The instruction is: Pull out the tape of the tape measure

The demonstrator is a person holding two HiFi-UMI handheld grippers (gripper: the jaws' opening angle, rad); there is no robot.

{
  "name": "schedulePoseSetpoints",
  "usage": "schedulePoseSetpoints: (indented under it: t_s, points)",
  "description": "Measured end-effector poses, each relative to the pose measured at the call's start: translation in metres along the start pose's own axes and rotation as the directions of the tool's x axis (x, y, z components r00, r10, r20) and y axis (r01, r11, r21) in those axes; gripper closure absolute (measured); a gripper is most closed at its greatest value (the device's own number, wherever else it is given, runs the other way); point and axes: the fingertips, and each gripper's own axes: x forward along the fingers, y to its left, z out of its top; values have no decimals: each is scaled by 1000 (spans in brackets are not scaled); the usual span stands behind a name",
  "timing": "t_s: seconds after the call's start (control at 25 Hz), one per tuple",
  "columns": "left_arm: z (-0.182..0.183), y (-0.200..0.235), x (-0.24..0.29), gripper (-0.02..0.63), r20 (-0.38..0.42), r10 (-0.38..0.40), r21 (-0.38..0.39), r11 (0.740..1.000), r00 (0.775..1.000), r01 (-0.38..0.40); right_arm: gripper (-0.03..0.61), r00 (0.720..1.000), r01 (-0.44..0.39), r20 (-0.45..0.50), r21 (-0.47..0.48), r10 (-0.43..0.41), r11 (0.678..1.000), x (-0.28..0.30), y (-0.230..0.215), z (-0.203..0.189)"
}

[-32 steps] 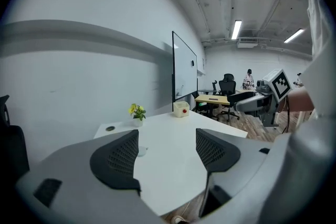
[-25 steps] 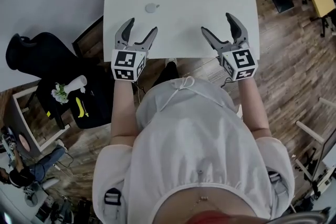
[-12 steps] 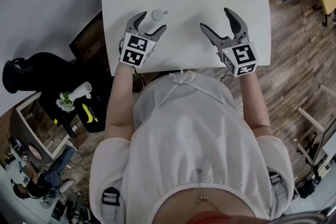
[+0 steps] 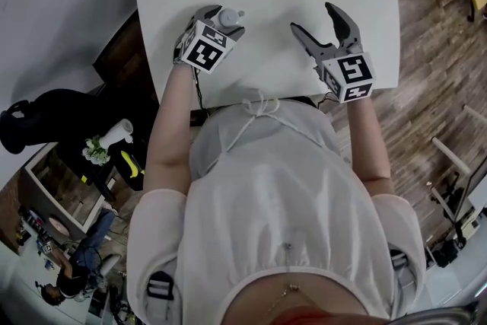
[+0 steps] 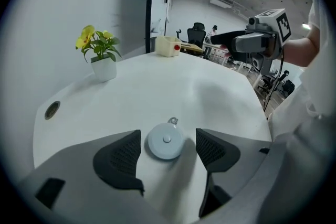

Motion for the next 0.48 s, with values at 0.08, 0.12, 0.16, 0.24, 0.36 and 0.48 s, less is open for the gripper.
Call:
schedulePoseSetpoints:
  t_s: [0.08, 0.12, 0.16, 0.24, 0.36, 0.48]
  points:
    - [-4, 3, 4, 275, -22, -7, 18, 1000, 1000, 7, 197, 1000, 6, -7, 1, -6, 1000, 2, 2, -2]
    - [-5, 3, 4, 278, -27, -10, 28, 1000, 1000, 11, 200, 1000, 10, -7, 0, -10, 1000, 2, 3, -2]
    - [-5, 3, 4, 279, -30, -13, 38, 999, 999, 14, 202, 1000, 16, -6, 0, -16, 1000, 2, 3, -1]
    - [-5, 2, 4, 282, -31, -17, 50, 999, 999, 19, 209, 1000, 28, -8, -1, -28, 1000, 1, 1, -1]
    - [-3, 1, 4, 293, -38, -13, 65, 998, 999, 15, 218, 999, 40, -15, -2, -40, 999, -1, 0, -2]
    - [1, -6, 5, 369, -49, -19, 109, 994, 999, 25, 223, 998, 58, -15, -3, -58, 998, -6, -5, -3]
